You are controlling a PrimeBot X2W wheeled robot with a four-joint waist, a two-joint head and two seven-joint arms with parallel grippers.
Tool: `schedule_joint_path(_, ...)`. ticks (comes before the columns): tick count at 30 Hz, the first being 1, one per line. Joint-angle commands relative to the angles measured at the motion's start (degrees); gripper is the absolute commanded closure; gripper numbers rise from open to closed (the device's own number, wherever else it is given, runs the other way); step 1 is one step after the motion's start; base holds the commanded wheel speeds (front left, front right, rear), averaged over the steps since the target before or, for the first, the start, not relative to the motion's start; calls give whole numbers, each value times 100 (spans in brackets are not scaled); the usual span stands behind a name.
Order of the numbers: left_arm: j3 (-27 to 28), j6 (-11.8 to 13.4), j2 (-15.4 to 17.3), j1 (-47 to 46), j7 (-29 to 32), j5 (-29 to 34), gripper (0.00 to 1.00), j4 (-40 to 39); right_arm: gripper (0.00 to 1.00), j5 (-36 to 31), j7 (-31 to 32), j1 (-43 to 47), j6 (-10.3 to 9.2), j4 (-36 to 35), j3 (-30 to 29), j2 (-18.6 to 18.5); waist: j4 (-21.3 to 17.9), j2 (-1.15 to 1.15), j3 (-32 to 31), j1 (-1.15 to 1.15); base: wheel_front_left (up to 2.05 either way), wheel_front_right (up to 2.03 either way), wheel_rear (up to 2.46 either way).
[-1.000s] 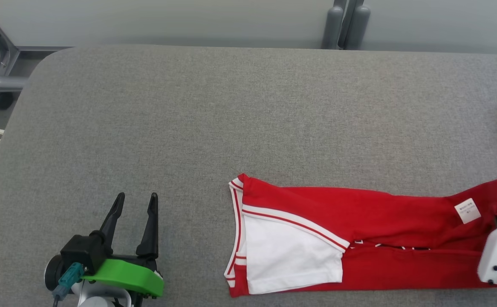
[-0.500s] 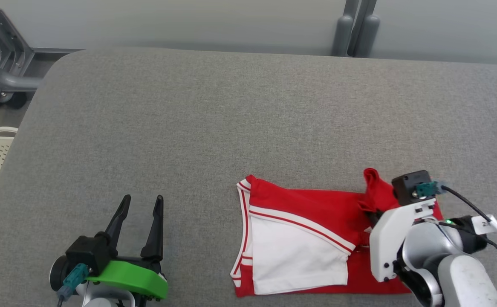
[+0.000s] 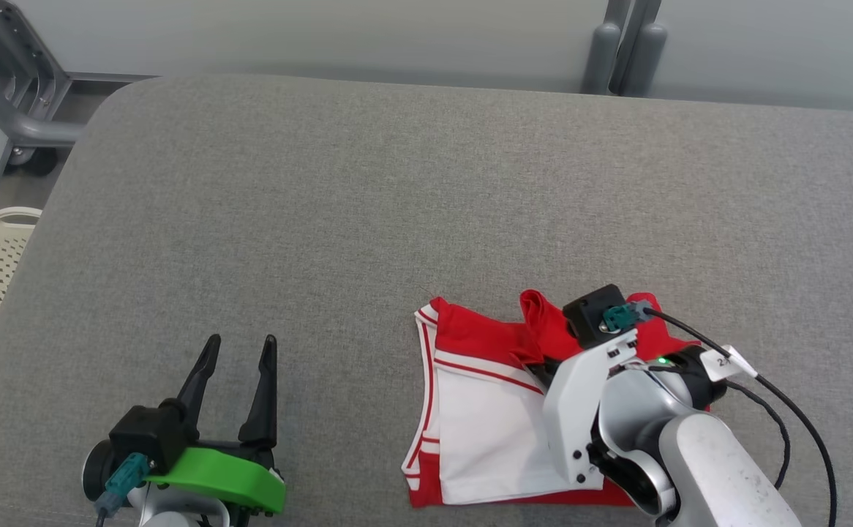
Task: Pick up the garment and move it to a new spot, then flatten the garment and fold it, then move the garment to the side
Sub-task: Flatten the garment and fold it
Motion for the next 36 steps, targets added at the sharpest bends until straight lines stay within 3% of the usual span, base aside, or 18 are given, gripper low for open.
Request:
schedule_joint_path(1,0,-13,5,-36,-14,-31,0,-8,100,78,-51,-126,-5,84,68,-8,16,0,17,0,0,0,0)
schedule_joint_path(12,-23,-13,-23,-107,-14,-49,0,5,100,464,-321,-734,-4,793,681,2,142,0,89,0,0,0,0)
schedule_joint_path(25,-3,-13,-70,-146,-14,-13,0,5,100,748,-726,-1092,-4,1530,959,4,224,0,166,0,0,0,0)
schedule_joint_path(26,-13,-13,-77,-153,-14,-10,0,12,64,780,-813,-1147,-4,1610,982,5,229,0,179,0,0,0,0)
schedule_joint_path(27,-20,-13,-83,-158,-14,-13,0,14,0,832,-873,-1165,-4,1646,988,6,232,0,184,0,0,0,0)
schedule_joint_path(36,17,-12,-94,-103,-14,-15,0,42,0,1371,-1153,-1316,-4,1488,1003,-1,200,0,147,0,0,0,0)
